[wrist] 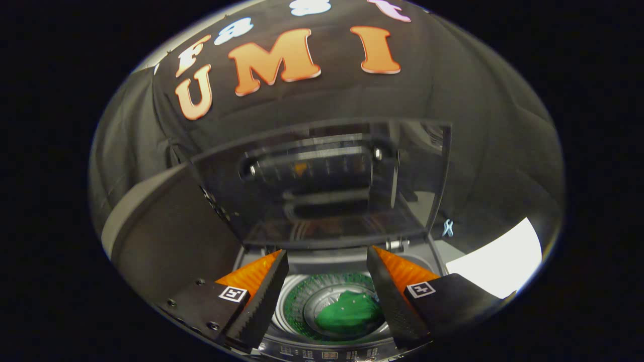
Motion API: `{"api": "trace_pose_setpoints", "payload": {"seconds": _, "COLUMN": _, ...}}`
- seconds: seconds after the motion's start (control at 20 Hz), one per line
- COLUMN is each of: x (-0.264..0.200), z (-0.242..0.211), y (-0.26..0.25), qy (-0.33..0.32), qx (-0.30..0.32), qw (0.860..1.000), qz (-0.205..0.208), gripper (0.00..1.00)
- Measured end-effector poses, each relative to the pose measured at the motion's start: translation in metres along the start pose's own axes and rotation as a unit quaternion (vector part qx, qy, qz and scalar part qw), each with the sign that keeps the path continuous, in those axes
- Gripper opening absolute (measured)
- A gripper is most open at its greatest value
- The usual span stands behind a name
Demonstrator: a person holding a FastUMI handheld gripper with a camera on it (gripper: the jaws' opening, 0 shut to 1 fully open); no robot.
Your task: Put the clothes into the washing machine and then close the washing machine lid.
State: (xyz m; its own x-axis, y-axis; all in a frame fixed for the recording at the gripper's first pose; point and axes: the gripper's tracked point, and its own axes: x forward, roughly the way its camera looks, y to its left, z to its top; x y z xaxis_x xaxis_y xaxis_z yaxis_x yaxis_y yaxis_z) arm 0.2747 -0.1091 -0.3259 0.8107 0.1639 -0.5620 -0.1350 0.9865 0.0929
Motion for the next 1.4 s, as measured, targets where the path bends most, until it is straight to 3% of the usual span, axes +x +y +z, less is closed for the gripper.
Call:
{"api": "trace_pose_setpoints", "payload": {"seconds": 0.3, "x": -0.016, "z": 0.105, "y": 0.022, "qy": -0.085, "qx": -0.018, "qw": 0.996, "qz": 0.025, "gripper": 0.99}}
{"api": "trace_pose_setpoints", "payload": {"seconds": 0.55, "x": 0.013, "z": 0.158, "y": 0.036, "qy": -0.107, "qx": -0.024, "qw": 0.993, "qz": 0.036, "gripper": 0.99}}
{"api": "trace_pose_setpoints", "payload": {"seconds": 1.05, "x": 0.124, "z": 0.14, "y": 0.031, "qy": -0.019, "qx": -0.024, "qw": 1.0, "qz": 0.005, "gripper": 0.99}}
{"api": "trace_pose_setpoints", "payload": {"seconds": 1.2, "x": 0.134, "z": 0.143, "y": 0.023, "qy": -0.028, "qx": -0.051, "qw": 0.998, "qz": -0.02, "gripper": 0.97}}
{"api": "trace_pose_setpoints", "payload": {"seconds": 1.4, "x": 0.133, "z": 0.141, "y": 0.024, "qy": -0.021, "qx": -0.06, "qw": 0.998, "qz": -0.02, "gripper": 0.99}}
